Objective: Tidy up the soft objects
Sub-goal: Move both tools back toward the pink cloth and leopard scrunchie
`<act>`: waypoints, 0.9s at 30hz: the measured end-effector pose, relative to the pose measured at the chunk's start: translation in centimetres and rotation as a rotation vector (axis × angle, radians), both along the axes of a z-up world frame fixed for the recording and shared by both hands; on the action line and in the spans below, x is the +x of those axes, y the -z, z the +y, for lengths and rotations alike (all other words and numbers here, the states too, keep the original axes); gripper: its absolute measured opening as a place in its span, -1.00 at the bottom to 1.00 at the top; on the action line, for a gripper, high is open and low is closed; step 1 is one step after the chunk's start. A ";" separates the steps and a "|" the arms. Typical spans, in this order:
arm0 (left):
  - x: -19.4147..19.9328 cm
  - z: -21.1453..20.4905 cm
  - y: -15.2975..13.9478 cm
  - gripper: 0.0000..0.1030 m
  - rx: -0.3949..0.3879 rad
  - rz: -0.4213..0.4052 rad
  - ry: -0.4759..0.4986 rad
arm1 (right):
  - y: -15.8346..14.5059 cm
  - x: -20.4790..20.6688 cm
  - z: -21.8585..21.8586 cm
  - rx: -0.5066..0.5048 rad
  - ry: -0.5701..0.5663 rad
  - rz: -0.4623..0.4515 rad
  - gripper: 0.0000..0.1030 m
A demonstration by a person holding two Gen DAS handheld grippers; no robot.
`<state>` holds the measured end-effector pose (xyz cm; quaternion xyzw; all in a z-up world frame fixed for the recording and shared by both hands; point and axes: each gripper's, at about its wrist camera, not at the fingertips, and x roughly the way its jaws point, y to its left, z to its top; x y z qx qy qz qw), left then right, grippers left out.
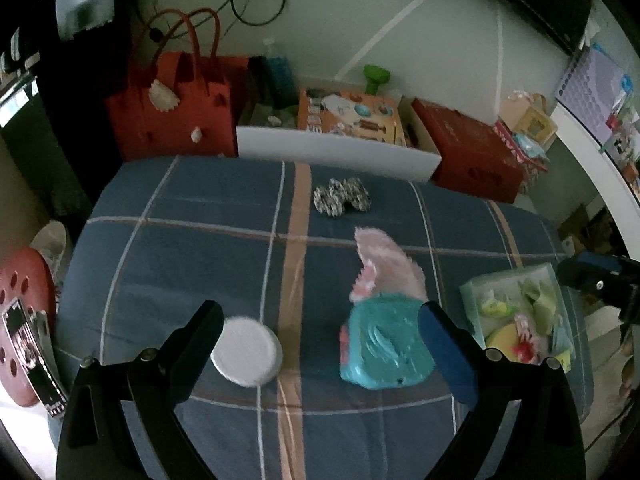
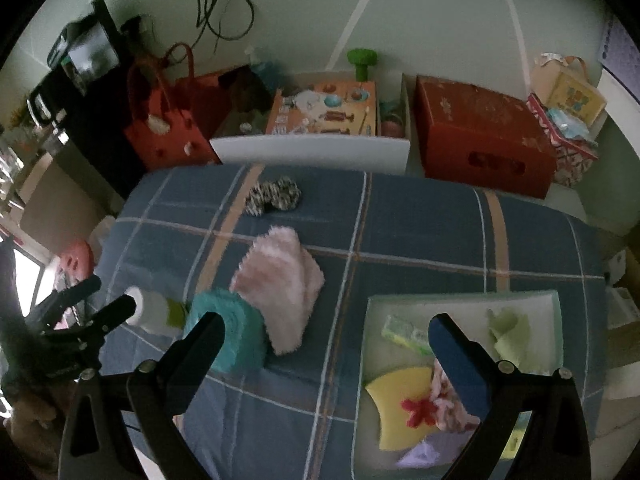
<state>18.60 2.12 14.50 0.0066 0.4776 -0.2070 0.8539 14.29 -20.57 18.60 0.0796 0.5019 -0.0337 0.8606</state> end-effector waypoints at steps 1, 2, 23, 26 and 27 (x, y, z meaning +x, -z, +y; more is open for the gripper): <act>0.3 0.1 -0.2 0.90 0.001 -0.011 -0.004 | -0.4 0.3 0.0 -0.006 0.005 -0.014 1.00; 0.6 0.3 -0.5 0.90 0.000 -0.021 -0.007 | -0.9 0.6 0.0 -0.023 0.008 -0.034 1.00; 9.6 -1.0 -4.4 0.90 -0.005 0.017 -0.002 | -4.7 8.3 0.6 -0.063 -0.022 -0.069 1.00; 11.1 -1.7 -3.6 0.90 -0.027 0.059 -0.013 | -3.9 9.8 0.7 -0.060 -0.031 -0.054 1.00; 11.6 -2.2 -3.1 0.90 -0.009 0.062 -0.014 | -3.4 10.1 0.7 -0.057 -0.032 -0.048 1.00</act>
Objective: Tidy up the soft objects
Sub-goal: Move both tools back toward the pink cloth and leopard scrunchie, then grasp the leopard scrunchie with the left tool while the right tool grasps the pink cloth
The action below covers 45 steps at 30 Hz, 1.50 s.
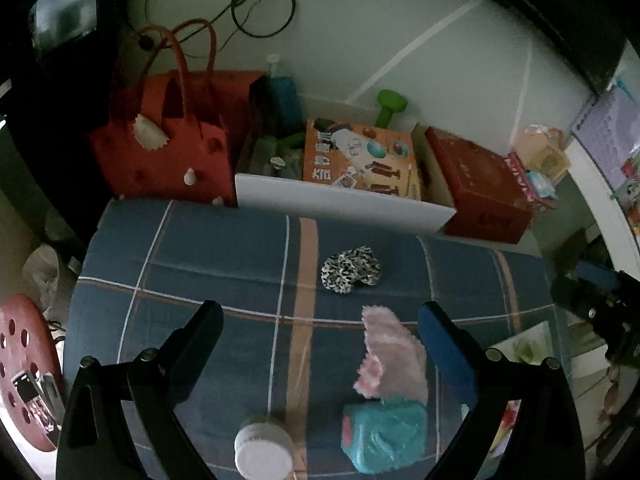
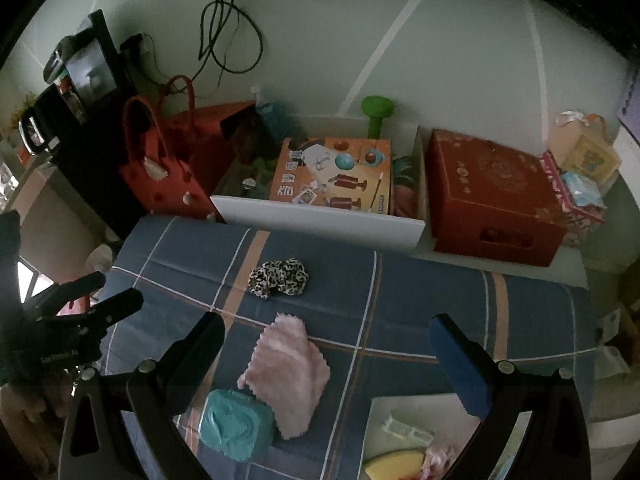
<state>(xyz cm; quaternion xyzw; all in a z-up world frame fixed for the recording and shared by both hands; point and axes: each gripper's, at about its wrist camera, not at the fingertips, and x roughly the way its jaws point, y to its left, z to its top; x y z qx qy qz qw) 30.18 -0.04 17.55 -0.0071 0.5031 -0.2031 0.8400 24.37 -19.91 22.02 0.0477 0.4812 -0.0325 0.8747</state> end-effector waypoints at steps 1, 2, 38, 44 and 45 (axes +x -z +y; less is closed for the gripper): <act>0.3 -0.3 0.6 0.90 0.014 0.008 0.000 | 0.9 0.5 0.0 0.010 0.000 0.010 1.00; 0.6 -0.7 1.4 0.90 0.022 0.024 -0.001 | 1.6 0.8 0.0 0.019 -0.001 0.019 1.00; 4.5 -2.7 14.5 0.90 0.110 0.255 -0.101 | 21.8 3.4 2.6 0.096 -0.169 0.334 0.00; 4.9 -4.0 14.2 0.90 0.070 0.248 -0.106 | 21.6 3.1 1.2 0.179 -0.172 0.316 -0.34; 5.0 -4.5 14.1 0.90 0.061 0.245 -0.103 | 21.6 3.3 0.9 0.187 -0.170 0.313 -0.36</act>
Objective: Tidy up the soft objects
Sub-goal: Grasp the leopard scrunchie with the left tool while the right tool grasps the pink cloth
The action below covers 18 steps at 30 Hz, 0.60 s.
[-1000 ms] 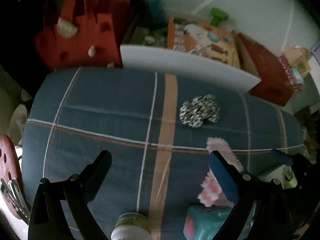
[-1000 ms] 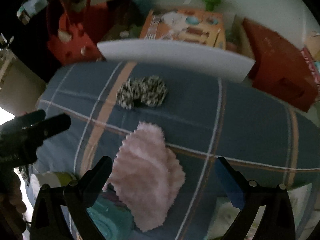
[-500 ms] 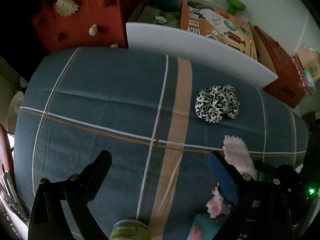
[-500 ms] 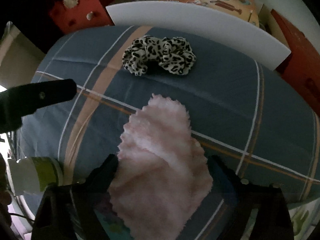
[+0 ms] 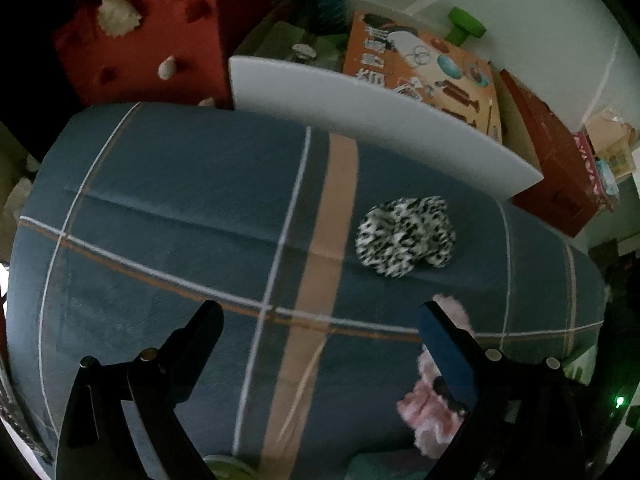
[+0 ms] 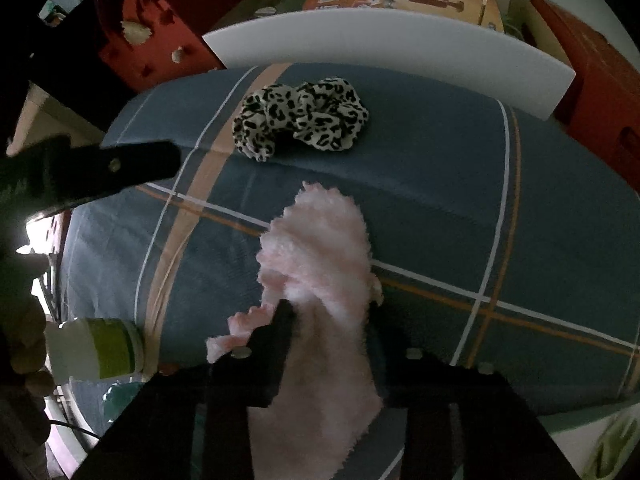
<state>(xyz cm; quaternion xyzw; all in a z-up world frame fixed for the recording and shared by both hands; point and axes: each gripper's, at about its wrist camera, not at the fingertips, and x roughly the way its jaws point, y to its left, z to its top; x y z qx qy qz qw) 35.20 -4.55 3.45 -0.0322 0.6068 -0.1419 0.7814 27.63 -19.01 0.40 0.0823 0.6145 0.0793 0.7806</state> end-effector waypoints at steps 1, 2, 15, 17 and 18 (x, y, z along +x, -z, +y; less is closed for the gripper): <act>0.1 -0.3 0.0 0.90 -0.006 0.000 0.001 | -0.1 0.0 -0.2 0.009 0.005 0.000 -0.43; 0.3 -0.7 0.0 0.90 -0.010 0.003 0.001 | -0.2 0.0 -0.7 0.016 0.015 -0.004 -0.51; 2.8 -4.4 1.6 0.54 -0.027 -0.006 0.031 | -1.2 -0.2 -5.8 0.069 0.093 -0.034 -0.74; 3.1 -4.8 2.2 0.48 -0.025 0.001 0.040 | -1.1 -0.4 -5.6 0.074 0.089 -0.036 -0.74; 3.3 -5.0 2.5 0.42 -0.028 0.002 0.043 | -1.0 -0.5 -5.5 0.076 0.088 -0.035 -0.74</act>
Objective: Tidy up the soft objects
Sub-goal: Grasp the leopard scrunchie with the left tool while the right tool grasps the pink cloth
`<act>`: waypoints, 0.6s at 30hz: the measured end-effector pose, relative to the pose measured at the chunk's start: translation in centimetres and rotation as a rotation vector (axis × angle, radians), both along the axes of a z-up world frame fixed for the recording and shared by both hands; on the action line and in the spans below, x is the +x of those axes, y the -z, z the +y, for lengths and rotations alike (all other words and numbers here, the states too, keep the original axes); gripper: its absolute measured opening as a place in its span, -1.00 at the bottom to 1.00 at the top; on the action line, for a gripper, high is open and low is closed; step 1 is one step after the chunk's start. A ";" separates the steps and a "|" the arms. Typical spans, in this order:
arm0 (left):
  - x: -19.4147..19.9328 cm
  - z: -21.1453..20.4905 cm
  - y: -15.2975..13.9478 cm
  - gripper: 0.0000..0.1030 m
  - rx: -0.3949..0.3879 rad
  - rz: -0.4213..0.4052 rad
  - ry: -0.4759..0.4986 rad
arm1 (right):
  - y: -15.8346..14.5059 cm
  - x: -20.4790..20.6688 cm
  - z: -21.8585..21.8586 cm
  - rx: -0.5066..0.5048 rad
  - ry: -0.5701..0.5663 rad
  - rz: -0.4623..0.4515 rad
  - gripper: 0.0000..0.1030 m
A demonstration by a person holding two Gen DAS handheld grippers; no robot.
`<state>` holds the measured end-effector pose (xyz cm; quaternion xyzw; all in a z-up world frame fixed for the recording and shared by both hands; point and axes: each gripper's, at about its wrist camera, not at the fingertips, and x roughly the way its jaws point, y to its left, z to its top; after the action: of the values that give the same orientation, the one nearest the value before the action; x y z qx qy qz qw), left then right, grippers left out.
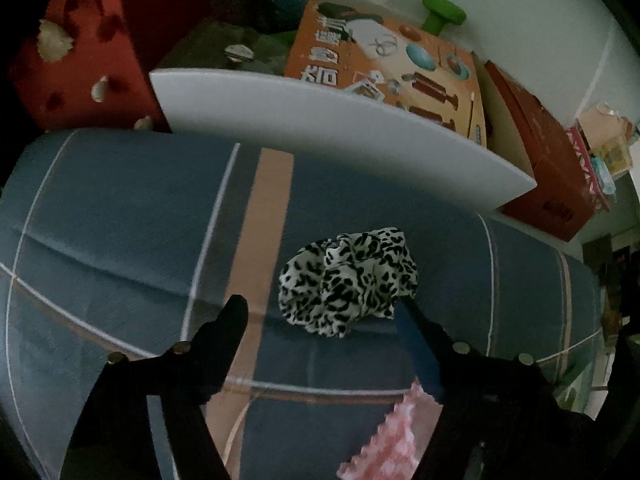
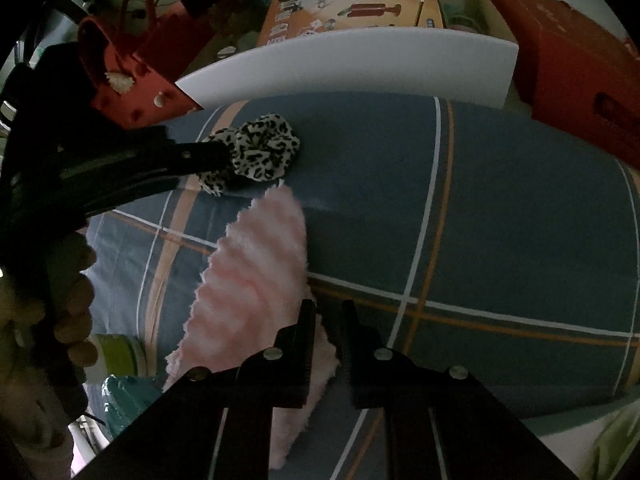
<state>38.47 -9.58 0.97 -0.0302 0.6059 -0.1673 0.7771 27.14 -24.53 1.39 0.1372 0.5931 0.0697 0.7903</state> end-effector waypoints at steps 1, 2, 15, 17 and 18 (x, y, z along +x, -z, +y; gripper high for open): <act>0.1 -0.1 0.1 0.30 -0.007 -0.001 0.004 | 0.1 0.0 0.0 -0.001 -0.001 0.000 -0.74; 0.2 -0.3 0.3 0.23 -0.016 0.000 0.009 | 0.2 0.0 0.1 -0.001 -0.002 0.000 -0.74; -1.6 2.0 -0.9 -0.57 -0.021 -0.031 -0.001 | -1.3 -0.2 1.2 0.045 -0.018 -0.046 -0.45; -2.2 3.1 -1.5 -0.57 -0.015 -0.039 -0.015 | -1.2 -0.3 1.5 0.037 -0.022 -0.039 -0.36; -2.5 3.7 -1.8 -0.57 -0.016 -0.036 -0.023 | -1.0 -0.4 1.7 0.036 -0.023 -0.032 -0.36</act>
<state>35.95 -5.87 2.74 -0.0405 0.5899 -0.1639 0.7896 26.76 -22.85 2.42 0.1435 0.5804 0.0919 0.7963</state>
